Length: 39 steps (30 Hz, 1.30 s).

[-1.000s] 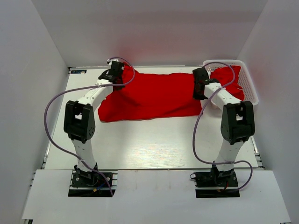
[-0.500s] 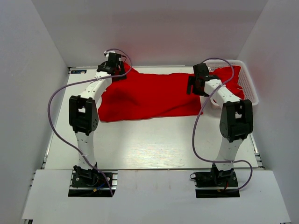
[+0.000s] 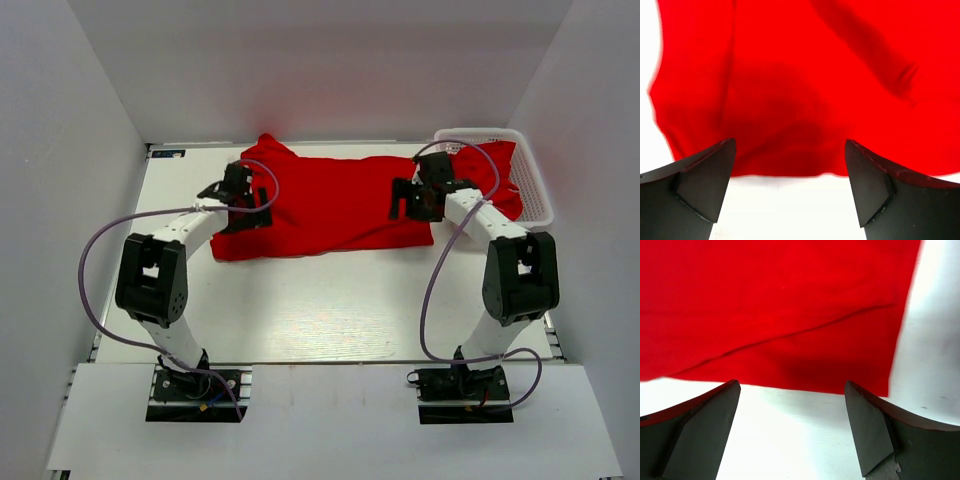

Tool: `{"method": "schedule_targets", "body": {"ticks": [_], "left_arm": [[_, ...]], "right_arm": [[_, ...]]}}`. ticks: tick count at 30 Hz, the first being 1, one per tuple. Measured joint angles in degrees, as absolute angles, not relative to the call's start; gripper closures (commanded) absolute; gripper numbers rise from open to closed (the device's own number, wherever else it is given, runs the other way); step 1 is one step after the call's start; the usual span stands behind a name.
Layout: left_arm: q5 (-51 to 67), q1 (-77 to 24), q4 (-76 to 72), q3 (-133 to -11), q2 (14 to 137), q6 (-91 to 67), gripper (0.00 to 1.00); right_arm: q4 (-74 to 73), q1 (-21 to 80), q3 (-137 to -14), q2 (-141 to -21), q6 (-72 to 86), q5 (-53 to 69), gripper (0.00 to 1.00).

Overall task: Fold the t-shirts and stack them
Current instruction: Fold the flattened tshirt in 1/3 of the way

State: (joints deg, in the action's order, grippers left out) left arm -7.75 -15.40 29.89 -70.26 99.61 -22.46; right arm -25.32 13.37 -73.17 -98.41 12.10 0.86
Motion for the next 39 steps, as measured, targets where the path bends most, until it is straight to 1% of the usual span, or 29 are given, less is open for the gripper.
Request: {"method": "schedule_targets", "body": {"ticks": [4,8,16,25,31,36,39], "left_arm": [[-5.9,-15.5,28.1,-65.2,99.2,-23.5,0.00],[-5.5,-15.0,27.1,-63.5,99.4,-24.7,0.00],[-10.4,-14.3,26.8,-63.9,100.6,-28.0,0.00],[-14.6,-13.4,29.0,-66.5,104.8,-31.0,0.00],[-16.2,-12.7,29.6,-67.1,104.8,-31.8,0.00],[-17.1,-12.0,30.1,-69.1,104.7,-32.0,0.00],[-17.0,-11.8,29.5,-69.8,104.7,-32.0,0.12]], "right_arm": [[-23.6,13.8,-73.3,-100.5,11.5,4.5,0.10],[-22.5,14.2,-74.7,-104.9,11.4,6.9,0.10],[-21.1,15.0,-77.9,-111.6,11.6,10.7,0.10],[-16.7,15.2,-83.6,-117.3,13.9,11.6,0.10],[-15.2,15.1,-87.8,-119.4,17.4,6.3,0.10],[-16.7,15.1,-87.5,-118.7,17.7,-0.6,0.10],[-18.3,15.0,-83.5,-115.2,18.0,-5.4,0.10]]}}
